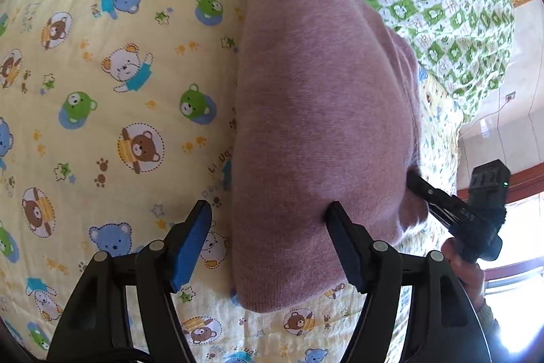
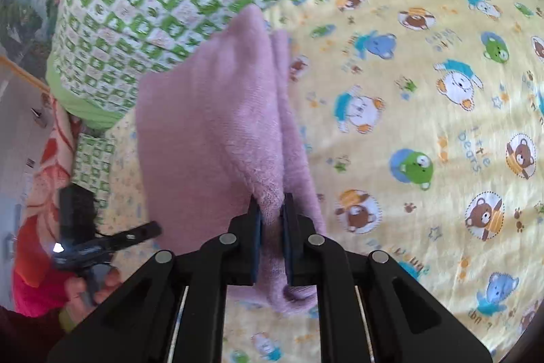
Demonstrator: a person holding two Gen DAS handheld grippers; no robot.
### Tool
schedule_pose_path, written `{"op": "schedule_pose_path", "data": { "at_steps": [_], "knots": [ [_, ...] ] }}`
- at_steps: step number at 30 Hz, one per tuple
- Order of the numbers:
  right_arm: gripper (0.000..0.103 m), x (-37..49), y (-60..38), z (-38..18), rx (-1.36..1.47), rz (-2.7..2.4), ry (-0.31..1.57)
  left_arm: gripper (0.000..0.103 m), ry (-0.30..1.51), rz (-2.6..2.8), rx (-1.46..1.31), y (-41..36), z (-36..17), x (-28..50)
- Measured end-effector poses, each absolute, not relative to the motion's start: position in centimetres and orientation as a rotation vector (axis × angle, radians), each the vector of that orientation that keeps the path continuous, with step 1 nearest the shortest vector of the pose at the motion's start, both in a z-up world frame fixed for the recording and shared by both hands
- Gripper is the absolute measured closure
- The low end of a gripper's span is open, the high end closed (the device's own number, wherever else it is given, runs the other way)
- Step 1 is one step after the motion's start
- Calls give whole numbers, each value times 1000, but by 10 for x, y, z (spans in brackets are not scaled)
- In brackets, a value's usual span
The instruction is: Fold small clothes
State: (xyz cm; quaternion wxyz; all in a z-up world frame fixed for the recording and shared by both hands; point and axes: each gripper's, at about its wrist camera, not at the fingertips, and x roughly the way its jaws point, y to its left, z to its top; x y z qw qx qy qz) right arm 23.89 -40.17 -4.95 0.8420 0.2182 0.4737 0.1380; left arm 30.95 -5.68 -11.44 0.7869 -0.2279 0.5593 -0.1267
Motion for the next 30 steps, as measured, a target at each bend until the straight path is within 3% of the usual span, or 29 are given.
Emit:
{"op": "schedule_pose_path", "data": {
  "at_steps": [5,9,12,14,20,30],
  "knots": [
    [90,242,-406,-61,557,250,972,31,1204,-252,-485,-64,-113,318],
    [85,242,-395,-41,470,253,982,31,1163,-234,-488,-56,-99,323],
    [75,240,-388,-24,365,196,983,31,1131,-208,-505,-44,-88,335],
    [62,239,-386,-10,315,157,932,31,1112,-182,-514,-36,-82,348],
    [62,280,-369,9,248,191,846,31,1058,-96,-518,-19,-68,397],
    [62,357,-362,-28,160,146,917,32,1062,25,-380,-16,-78,468]
  ]
}}
